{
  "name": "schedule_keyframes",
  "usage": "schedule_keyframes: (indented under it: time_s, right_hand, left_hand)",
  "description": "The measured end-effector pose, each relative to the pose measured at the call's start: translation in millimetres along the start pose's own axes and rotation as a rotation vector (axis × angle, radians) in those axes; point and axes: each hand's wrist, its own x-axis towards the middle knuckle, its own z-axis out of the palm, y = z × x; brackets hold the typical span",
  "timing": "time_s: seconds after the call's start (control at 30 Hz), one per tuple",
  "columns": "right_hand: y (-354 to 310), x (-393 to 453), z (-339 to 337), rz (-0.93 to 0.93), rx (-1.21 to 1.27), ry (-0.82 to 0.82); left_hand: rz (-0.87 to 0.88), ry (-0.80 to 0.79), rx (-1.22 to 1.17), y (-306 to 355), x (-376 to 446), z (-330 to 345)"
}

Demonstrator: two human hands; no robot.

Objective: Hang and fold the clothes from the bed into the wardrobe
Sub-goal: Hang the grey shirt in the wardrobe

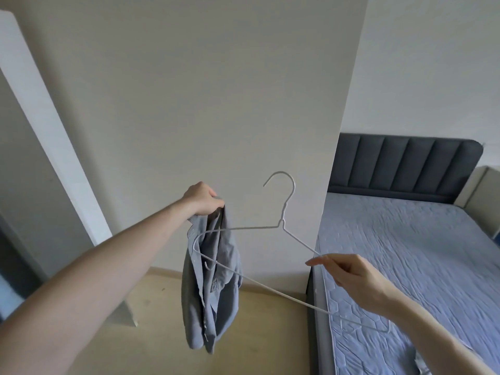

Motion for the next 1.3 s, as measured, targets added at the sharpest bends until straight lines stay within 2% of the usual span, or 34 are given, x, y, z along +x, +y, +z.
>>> schedule_keyframes:
  time_s: [0.3, 0.53, 0.67, 0.77, 0.87, 1.17, 1.23, 1.3]
  right_hand:
    - [-1.4, 6.3, 2.8, 0.008, 0.033, 0.151]
    - [-5.4, 14.8, 34.1, -0.037, -0.040, 0.349]
    - [6.3, 10.2, 23.1, 0.021, -0.035, 0.374]
    - [14.9, 2.7, 10.8, 0.045, -0.055, 0.363]
    - [17.9, 0.1, 5.9, 0.060, -0.046, 0.368]
    - [-2.6, 12.8, 40.2, 0.029, -0.056, 0.509]
    - [-3.9, 15.2, 47.7, 0.004, 0.007, 0.536]
    - [-0.7, 15.5, 52.1, -0.010, 0.079, 0.572]
  left_hand:
    - [0.029, -0.155, -0.221, 28.0, -26.7, -25.9]
    - [0.071, -0.267, -0.654, 48.2, -48.1, -13.1]
    - [0.135, -0.123, -0.405, 43.0, -40.1, -24.6]
    - [0.103, -0.045, -0.250, 28.7, -33.2, -29.2]
    - [0.057, -0.035, -0.348, 24.9, -33.3, -24.7]
    - [0.137, -0.192, -0.751, 85.1, -84.8, 17.8]
    - [0.215, -0.197, -0.714, 88.2, -98.9, 27.6]
    - [0.358, -0.141, -0.517, 86.1, -108.5, 27.9]
